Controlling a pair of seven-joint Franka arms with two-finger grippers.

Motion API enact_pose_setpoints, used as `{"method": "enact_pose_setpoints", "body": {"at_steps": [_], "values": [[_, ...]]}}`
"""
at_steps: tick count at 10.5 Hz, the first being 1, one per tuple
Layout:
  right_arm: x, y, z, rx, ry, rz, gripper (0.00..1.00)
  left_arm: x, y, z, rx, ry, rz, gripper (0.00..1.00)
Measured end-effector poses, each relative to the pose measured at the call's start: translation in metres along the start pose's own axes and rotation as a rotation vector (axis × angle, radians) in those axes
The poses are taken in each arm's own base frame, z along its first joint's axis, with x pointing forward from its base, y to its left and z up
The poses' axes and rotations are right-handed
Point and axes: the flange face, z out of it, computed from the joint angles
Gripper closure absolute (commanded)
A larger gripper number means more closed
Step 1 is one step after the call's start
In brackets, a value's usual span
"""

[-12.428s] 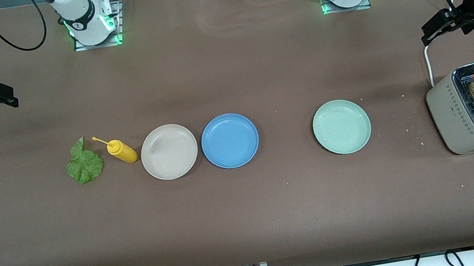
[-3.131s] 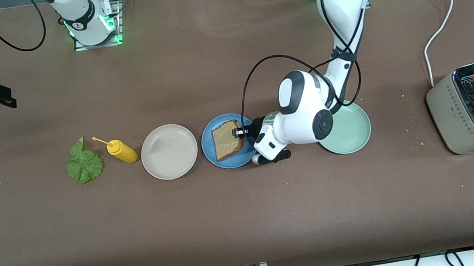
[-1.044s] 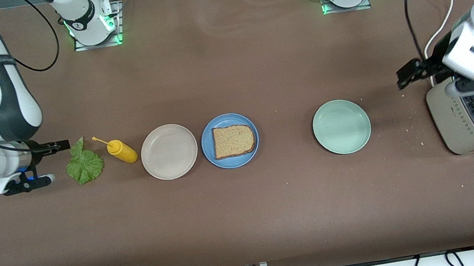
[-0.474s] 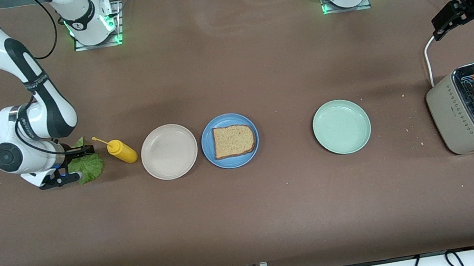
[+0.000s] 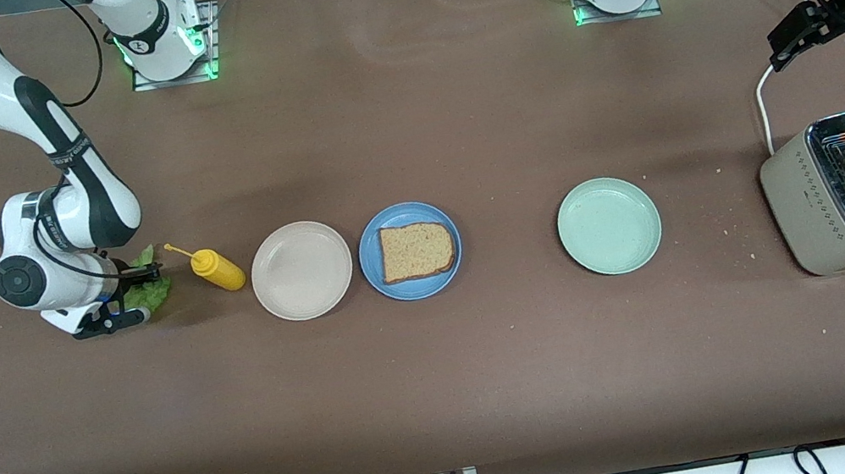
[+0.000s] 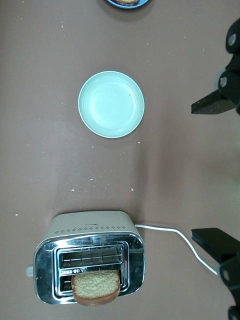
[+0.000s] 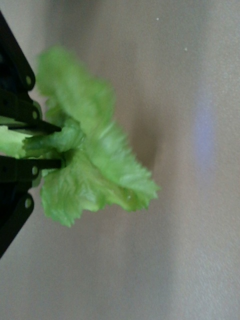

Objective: Make sandwich in blue plate with both arms
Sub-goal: 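Grasp the green lettuce leaf with the right gripper and lift it, then place the lettuce on the bread in the blue plate, release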

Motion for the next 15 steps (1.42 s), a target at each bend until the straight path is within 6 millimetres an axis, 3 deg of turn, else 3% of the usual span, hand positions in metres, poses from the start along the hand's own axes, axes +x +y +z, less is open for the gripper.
{"method": "enact_pose_setpoints", "body": {"at_steps": [3, 4, 6, 9, 11, 12, 15], "values": [[0.006, 0.002, -0.014, -0.001, -0.016, -0.002, 0.93, 0.002, -0.001, 0.003, 0.001, -0.005, -0.004, 0.00], [0.014, 0.003, -0.037, 0.000, -0.045, -0.003, 0.93, 0.002, -0.003, 0.003, 0.001, -0.006, -0.006, 0.00], [0.027, -0.002, -0.104, 0.003, -0.098, -0.012, 0.93, 0.003, -0.003, 0.004, 0.002, -0.007, -0.007, 0.00], [0.031, -0.026, -0.191, 0.015, -0.136, -0.047, 0.92, 0.003, -0.003, 0.004, 0.002, -0.007, -0.006, 0.00], [0.029, -0.066, -0.231, 0.026, -0.138, -0.058, 0.92, 0.003, -0.003, 0.004, 0.002, -0.008, -0.006, 0.00], [0.029, -0.099, -0.239, 0.032, -0.132, -0.038, 0.92, 0.003, -0.003, 0.004, 0.002, -0.008, -0.006, 0.00], [0.019, -0.223, -0.248, 0.078, -0.111, 0.066, 0.92, 0.003, -0.003, 0.004, 0.002, -0.008, -0.007, 0.00]]}}
